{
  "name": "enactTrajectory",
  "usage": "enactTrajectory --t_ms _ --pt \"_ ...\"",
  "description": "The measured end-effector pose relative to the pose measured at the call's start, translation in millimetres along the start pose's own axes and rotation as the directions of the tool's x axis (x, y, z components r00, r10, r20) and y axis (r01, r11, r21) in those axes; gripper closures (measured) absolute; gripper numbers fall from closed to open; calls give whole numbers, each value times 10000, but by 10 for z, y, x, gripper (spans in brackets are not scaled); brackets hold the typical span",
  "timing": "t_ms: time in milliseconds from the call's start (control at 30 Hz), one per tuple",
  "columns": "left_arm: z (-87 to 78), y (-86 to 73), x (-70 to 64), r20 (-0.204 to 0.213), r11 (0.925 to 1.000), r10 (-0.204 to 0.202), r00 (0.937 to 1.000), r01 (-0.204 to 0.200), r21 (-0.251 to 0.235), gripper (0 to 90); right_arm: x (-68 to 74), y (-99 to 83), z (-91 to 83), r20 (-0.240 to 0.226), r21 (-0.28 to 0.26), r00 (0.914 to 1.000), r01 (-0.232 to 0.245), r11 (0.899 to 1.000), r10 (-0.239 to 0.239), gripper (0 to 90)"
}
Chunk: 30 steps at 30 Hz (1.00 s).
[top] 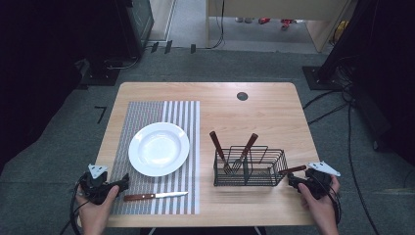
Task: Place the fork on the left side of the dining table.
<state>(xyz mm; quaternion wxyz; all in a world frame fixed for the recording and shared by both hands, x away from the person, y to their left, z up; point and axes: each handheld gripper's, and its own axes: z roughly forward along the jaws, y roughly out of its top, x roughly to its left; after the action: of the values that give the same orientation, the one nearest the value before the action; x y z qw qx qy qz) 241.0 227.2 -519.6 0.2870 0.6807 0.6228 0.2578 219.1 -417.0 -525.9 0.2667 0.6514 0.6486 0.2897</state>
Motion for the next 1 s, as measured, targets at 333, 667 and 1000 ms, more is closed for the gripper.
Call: enactTrajectory --t_ms 333,667,1000 --pt "8 9 -4 -47 10000 -71 10000 71 -1 0 0 0 0 -3 2 10000 0 10000 0 75" --pt "-6 26 12 -379 9989 -396 9985 404 228 0 0 0 0 0 1 10000 1 10000 -1 75" --pt "-100 55 43 -549 9983 -577 9968 582 70 5 0 0 0 0 -1 10000 2 10000 -2 75"
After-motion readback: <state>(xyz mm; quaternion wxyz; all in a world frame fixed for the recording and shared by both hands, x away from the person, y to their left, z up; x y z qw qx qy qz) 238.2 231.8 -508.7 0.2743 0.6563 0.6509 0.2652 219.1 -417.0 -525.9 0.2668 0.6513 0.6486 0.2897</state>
